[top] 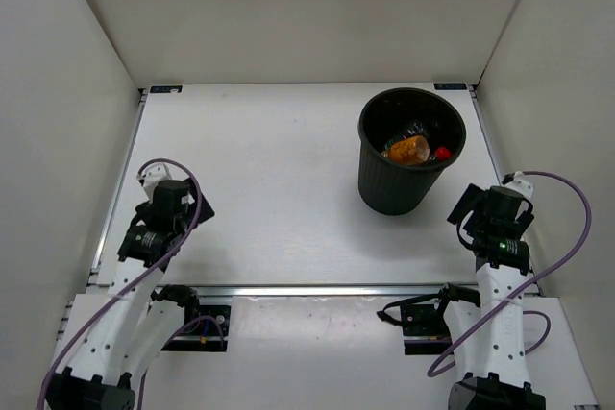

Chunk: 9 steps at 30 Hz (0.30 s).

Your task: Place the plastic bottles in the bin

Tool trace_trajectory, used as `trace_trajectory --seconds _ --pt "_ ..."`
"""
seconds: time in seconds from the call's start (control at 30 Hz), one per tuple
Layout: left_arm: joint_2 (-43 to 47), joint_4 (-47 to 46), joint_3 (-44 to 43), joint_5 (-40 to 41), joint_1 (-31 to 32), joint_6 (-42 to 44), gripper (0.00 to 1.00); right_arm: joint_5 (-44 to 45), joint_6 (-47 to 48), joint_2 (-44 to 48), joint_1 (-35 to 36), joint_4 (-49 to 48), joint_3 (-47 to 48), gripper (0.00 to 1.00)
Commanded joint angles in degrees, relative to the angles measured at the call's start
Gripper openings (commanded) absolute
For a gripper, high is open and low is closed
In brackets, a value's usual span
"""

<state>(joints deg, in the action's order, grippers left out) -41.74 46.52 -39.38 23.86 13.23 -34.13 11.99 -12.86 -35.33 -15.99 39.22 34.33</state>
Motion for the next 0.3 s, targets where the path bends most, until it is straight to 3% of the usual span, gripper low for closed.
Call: trace_trajectory --seconds 0.0,0.27 --pt "4.6 -2.7 0.1 -3.1 -1.3 -1.8 0.99 0.9 0.4 1.3 1.5 -0.7 1.7 0.99" --pt "2.6 -0.8 0.4 -1.9 0.8 -1.6 0.98 0.4 0.6 0.7 0.0 -0.7 1.6 0.99"
